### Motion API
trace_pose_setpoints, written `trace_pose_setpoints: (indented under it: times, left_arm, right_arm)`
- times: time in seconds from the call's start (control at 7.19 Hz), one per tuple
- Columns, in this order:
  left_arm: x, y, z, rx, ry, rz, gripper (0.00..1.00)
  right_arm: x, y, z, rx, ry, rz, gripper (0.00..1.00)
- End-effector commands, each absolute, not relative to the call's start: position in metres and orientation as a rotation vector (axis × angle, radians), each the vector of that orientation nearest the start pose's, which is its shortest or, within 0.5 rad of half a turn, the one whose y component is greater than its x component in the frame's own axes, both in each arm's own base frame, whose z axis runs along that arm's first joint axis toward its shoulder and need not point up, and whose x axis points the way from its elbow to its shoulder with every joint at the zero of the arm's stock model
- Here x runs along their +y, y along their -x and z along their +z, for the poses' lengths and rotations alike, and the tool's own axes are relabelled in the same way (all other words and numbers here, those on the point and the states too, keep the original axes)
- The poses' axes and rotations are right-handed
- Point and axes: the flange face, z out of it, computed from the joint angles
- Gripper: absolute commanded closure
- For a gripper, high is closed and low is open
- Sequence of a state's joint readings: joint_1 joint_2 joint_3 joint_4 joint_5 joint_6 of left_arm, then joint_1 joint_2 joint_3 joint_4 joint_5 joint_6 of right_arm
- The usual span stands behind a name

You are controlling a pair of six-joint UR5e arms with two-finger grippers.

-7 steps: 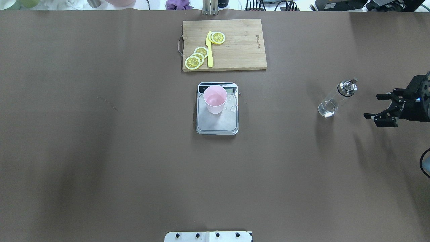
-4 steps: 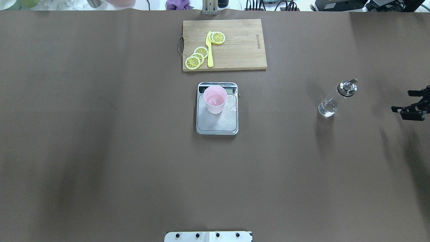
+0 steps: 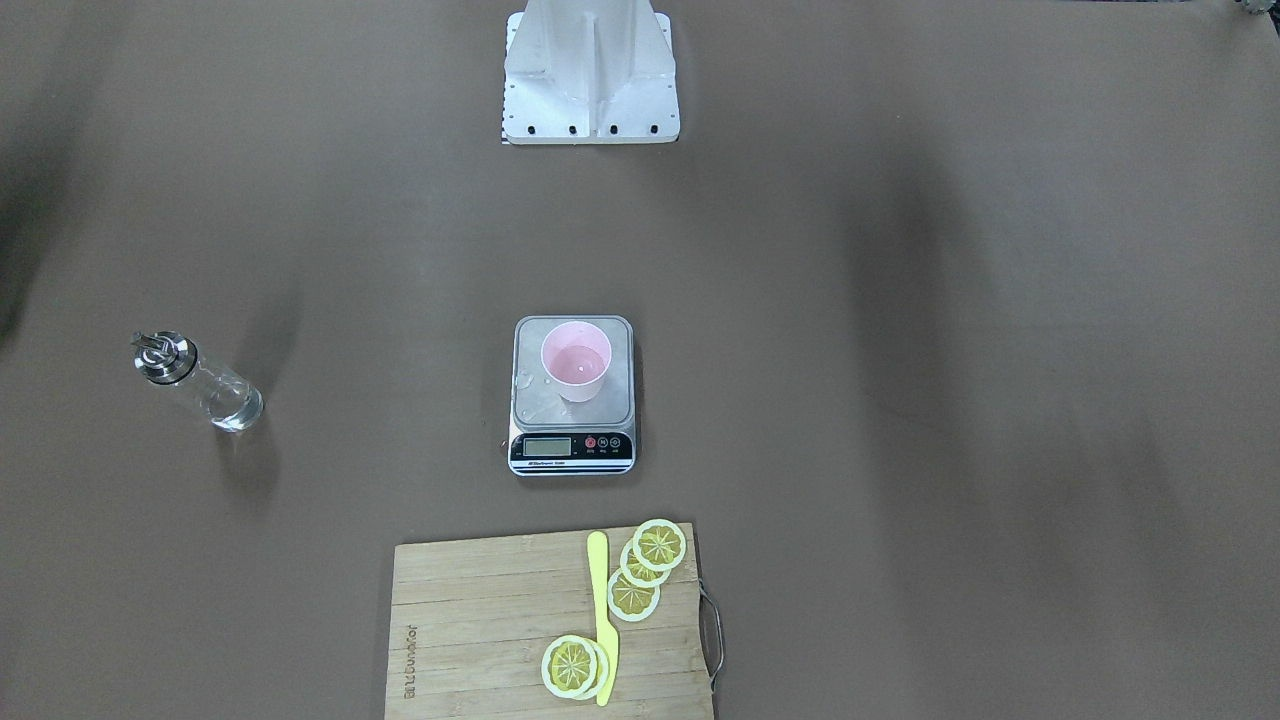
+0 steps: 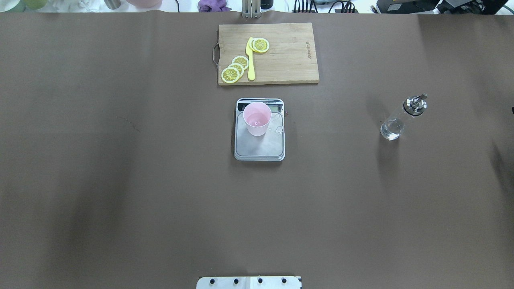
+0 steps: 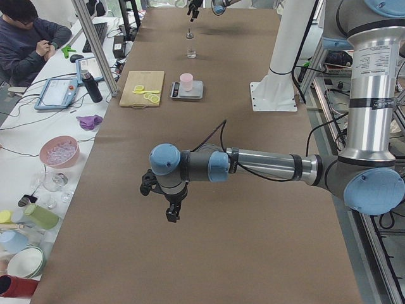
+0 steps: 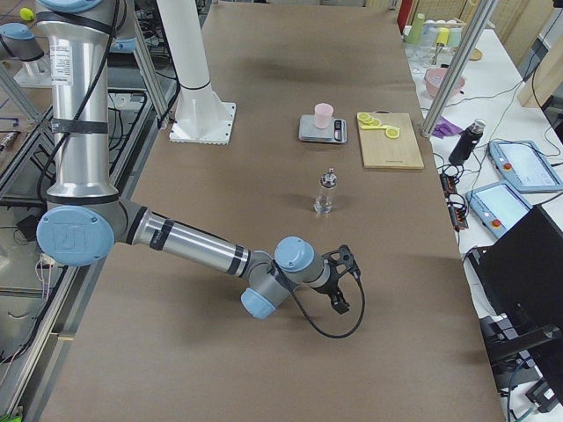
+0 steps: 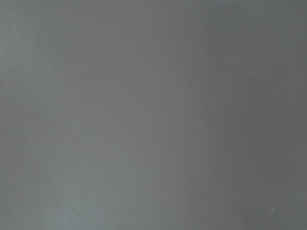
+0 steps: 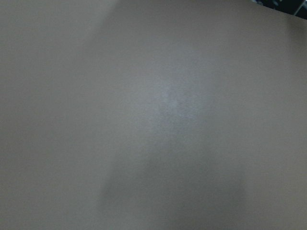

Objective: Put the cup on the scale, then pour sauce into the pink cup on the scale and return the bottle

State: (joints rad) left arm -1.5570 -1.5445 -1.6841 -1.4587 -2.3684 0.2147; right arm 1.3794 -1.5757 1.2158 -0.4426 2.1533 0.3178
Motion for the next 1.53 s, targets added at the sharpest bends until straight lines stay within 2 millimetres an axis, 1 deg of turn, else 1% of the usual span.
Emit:
trace_pose_setpoints:
  times: [0.0, 0.14, 0.28, 0.42, 0.56, 0.7, 0.83, 0.97, 1.11, 1.25, 1.39]
  left_arm:
    - [-0.478, 0.055, 0.625, 0.797, -0.057, 0.207, 0.02]
    - [-0.478, 0.055, 0.624, 0.797, -0.059, 0.209, 0.02]
    - [-0.478, 0.055, 0.624, 0.797, -0.059, 0.209, 0.02]
    - [-0.478, 0.055, 0.625, 0.797, -0.058, 0.208, 0.02]
    - [-0.478, 0.055, 0.626, 0.798, -0.057, 0.209, 0.02]
    - [-0.478, 0.056, 0.628, 0.796, -0.053, 0.208, 0.02]
    - [-0.478, 0.055, 0.631, 0.797, -0.046, 0.206, 0.02]
    - [-0.477, 0.055, 0.631, 0.797, -0.045, 0.205, 0.02]
    - [-0.478, 0.055, 0.628, 0.799, -0.043, 0.202, 0.02]
    - [-0.482, 0.056, 0.623, 0.797, -0.049, 0.201, 0.02]
    - [-0.484, 0.058, 0.621, 0.796, -0.039, 0.195, 0.02]
  right_arm:
    - [-0.563, -0.019, 0.679, -0.770, -0.407, 0.010, 0.00]
    - [-0.585, -0.022, 0.653, -0.767, -0.345, 0.042, 0.00]
    - [-0.594, -0.030, 0.630, -0.763, -0.298, 0.073, 0.00]
    - [-0.603, -0.033, 0.598, -0.754, -0.225, 0.100, 0.00]
    - [-0.599, -0.036, 0.579, -0.751, -0.171, 0.125, 0.00]
    - [-0.592, -0.038, 0.566, -0.762, -0.090, 0.158, 0.00]
    - [-0.583, -0.038, 0.557, -0.758, -0.024, 0.173, 0.00]
    - [-0.553, -0.041, 0.576, -0.738, 0.008, 0.162, 0.00]
    - [-0.529, -0.042, 0.603, -0.729, 0.046, 0.175, 0.00]
    - [-0.518, -0.042, 0.617, -0.727, 0.071, 0.186, 0.00]
    - [-0.517, -0.042, 0.619, -0.727, 0.075, 0.188, 0.00]
